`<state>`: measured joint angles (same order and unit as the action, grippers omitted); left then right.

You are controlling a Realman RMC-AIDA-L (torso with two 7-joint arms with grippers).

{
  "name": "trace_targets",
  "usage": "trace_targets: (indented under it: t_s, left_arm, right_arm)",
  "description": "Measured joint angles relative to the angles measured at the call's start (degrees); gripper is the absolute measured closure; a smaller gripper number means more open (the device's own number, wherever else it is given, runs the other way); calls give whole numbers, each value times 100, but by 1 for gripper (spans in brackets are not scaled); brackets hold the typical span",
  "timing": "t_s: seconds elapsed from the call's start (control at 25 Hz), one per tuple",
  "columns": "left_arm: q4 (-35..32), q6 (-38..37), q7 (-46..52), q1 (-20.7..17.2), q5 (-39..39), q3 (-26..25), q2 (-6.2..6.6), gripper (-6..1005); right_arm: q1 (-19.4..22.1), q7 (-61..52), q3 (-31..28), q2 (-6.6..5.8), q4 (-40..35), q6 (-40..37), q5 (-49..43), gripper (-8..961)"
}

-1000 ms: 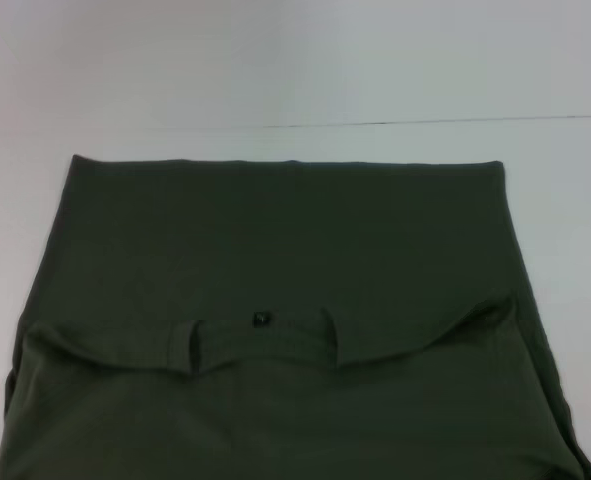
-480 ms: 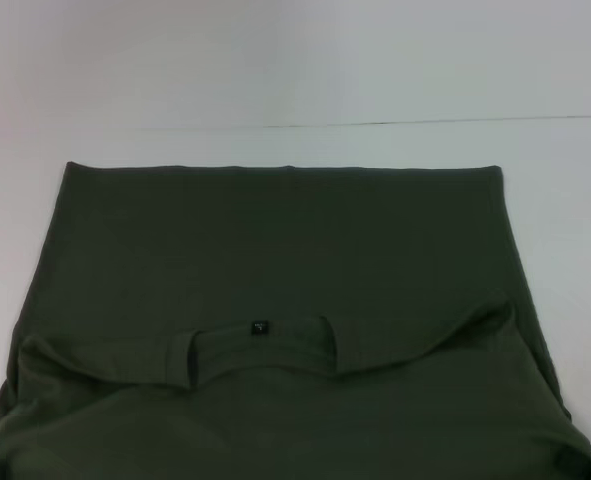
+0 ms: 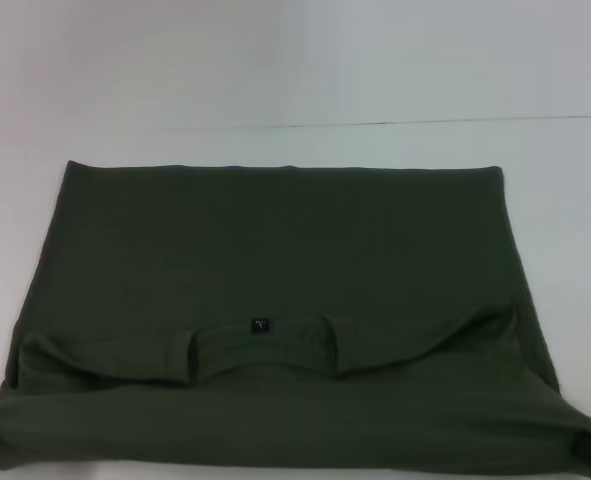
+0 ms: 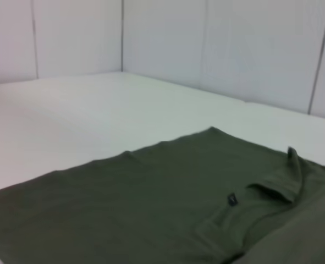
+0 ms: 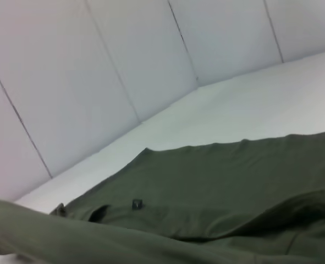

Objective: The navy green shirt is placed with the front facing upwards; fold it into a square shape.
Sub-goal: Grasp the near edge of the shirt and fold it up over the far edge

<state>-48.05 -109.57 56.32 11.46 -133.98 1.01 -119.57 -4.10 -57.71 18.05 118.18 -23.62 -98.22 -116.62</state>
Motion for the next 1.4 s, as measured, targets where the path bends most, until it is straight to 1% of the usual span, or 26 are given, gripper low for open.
trace_targets:
  t_s: [0.08, 0.32, 0.48, 0.56, 0.6, 0.68, 0.76, 0.84, 0.88, 1.08, 1.2, 1.32, 1.4]
  left_arm:
    - [7, 22, 39, 15, 15, -5, 1, 987]
    - [73, -9, 107, 55, 126, -94, -1, 987]
    - [104, 70, 427, 167, 238, -158, 1, 986]
    - [142, 219, 750, 346, 251, -319, 8, 986]
    - [142, 219, 750, 346, 251, -319, 8, 986]
    - [144, 411, 971, 473, 252, -364, 6, 986]
    - [146, 619, 1179, 594, 253, -369, -14, 986]
    - [146, 619, 1179, 594, 253, -369, -14, 986]
    - [151, 1108, 1493, 848, 255, -336, -72, 986]
    - [156, 1700, 1760, 1162, 258, -255, -172, 986]
    - [156, 2083, 1834, 1414, 258, -235, -245, 986]
    - [156, 2552, 1913, 1763, 260, -234, -324, 986]
    - [150, 2766, 1973, 1924, 260, -225, -352, 987]
  right_arm:
    - [-23, -109, 2, -8, -86, 0, -50, 903]
    - [-61, -178, -111, 26, -199, -67, -114, 902]
    - [-268, -827, -266, -17, -246, -110, -110, 902]
    - [-439, -1305, -313, -39, -349, -122, -109, 902]
    - [-536, -1524, -316, -40, -414, -131, -109, 902]
    - [-746, -1907, -319, -42, -528, -128, -105, 901]
    - [-1044, -2389, -320, -42, -623, -30, -104, 901]
    - [-1236, -2650, -320, -41, -658, 66, -107, 901]
    - [-1365, -2820, -313, -47, -672, 155, -111, 901]
    - [-1974, -3564, -205, -84, -679, 864, -159, 900]
    - [-2220, -3745, -177, -87, -679, 1226, -162, 900]
    - [-2486, -4004, -121, -97, -679, 1689, -162, 900]
    - [-2692, -4236, -15, -108, -679, 2074, -162, 899]
